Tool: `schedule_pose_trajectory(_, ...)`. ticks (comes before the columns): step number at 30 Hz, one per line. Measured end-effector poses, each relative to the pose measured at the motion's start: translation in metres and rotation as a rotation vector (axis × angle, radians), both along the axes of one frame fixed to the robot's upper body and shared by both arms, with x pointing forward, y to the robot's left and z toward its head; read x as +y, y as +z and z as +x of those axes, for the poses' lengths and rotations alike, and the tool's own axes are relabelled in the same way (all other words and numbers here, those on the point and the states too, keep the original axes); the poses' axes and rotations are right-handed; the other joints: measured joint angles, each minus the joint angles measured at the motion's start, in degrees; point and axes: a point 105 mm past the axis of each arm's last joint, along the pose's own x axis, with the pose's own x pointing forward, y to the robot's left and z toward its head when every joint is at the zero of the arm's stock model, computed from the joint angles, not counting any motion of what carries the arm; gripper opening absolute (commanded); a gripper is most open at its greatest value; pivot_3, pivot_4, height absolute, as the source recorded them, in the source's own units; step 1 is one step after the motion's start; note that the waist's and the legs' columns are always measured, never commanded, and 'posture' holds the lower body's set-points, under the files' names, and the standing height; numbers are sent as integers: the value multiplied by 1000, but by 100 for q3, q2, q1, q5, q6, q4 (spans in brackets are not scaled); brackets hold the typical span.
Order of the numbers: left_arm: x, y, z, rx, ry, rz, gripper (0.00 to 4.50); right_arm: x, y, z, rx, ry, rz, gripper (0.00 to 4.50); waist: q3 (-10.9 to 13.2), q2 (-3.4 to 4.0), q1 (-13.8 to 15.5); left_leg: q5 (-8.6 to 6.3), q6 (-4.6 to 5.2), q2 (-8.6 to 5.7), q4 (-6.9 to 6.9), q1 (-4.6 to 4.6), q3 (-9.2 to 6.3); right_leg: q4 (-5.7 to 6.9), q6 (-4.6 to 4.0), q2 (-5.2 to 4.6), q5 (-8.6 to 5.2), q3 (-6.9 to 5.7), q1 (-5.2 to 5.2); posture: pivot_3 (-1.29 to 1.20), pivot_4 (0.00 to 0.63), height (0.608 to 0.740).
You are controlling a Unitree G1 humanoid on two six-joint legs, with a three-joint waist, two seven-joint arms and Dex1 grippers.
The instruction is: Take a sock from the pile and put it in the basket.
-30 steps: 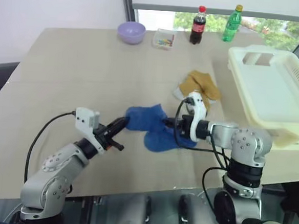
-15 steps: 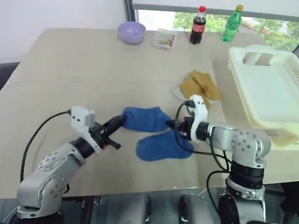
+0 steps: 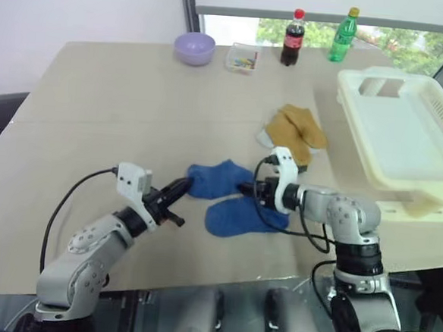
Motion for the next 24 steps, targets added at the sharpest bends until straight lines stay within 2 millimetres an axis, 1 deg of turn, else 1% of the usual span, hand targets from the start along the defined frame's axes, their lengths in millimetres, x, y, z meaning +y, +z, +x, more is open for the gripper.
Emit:
schedule_pose_trajectory(5,1,0,1,-9,6,9,0,-7,3,17,-18,-10,-26,2078,0,0,-4,0,0,1,0,-1,1,0,0,1,0,0,-1,0,150,740)
schedule_pose_trajectory(10,1,0,0,-16,11,7,0,-2,4,21,10,11,-13,2078,0,0,-3,0,0,2,0,-2,2,-1,0,0,0,1,0,0,150,740)
schedule_pose_trajectory(13,1,-1,0,-14,16,10,0,-1,5,22,19,22,-4,1247,0,0,-2,0,0,2,0,-2,2,-1,0,-1,0,1,-1,0,150,740)
schedule_pose_trajectory(15,2,-1,0,-13,18,10,0,0,4,22,27,24,-1,220,0,0,0,0,0,2,0,-3,1,-1,0,0,0,1,-1,0,150,740)
schedule_pose_trajectory(16,2,-2,0,-13,19,10,0,2,4,21,31,27,3,36,0,0,-1,0,0,2,0,-3,1,-1,0,0,0,1,-1,0,150,740)
schedule_pose_trajectory(24,3,-7,-4,1,32,8,0,2,4,20,43,28,10,36,0,0,-1,0,0,3,0,-3,1,-1,0,-1,0,1,-1,0,150,740)
